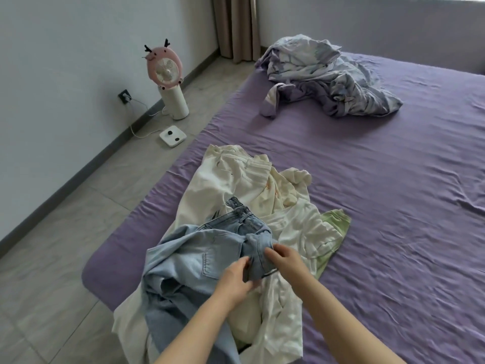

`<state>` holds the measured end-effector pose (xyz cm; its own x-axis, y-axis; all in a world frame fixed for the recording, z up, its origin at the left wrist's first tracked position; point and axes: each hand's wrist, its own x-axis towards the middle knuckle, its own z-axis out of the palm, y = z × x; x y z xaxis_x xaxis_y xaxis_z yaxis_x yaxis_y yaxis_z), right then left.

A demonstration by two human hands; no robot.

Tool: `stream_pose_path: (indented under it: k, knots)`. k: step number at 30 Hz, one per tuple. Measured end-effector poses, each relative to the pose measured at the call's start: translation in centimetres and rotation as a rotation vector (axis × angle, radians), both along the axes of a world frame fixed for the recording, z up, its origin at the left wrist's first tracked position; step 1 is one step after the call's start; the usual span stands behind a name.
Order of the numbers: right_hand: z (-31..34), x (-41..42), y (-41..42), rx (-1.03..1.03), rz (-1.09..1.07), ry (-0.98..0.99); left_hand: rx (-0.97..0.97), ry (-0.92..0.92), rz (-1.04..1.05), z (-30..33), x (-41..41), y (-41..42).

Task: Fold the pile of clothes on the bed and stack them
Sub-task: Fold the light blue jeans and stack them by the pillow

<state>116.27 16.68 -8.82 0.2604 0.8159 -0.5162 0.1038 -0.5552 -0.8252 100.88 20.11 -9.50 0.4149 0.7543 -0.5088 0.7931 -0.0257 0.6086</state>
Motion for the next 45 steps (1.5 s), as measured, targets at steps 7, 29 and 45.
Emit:
stream_pose_path:
  k: [7,29,45]
  knots:
    - [12.1,1.3,1.9,0.282,-0.073,-0.126,0.247,-0.314,0.106,11.4,0.5,4.9]
    - [40.6,3.8,-13.6,0.649,-0.151,-0.487,0.263,-0.706,-0.717,37.0,6.0,-0.3]
    - [37.4,11.1,-27.9,0.511,-0.386,-0.083,0.270,-0.793,-0.464,42.3,19.6,-16.9]
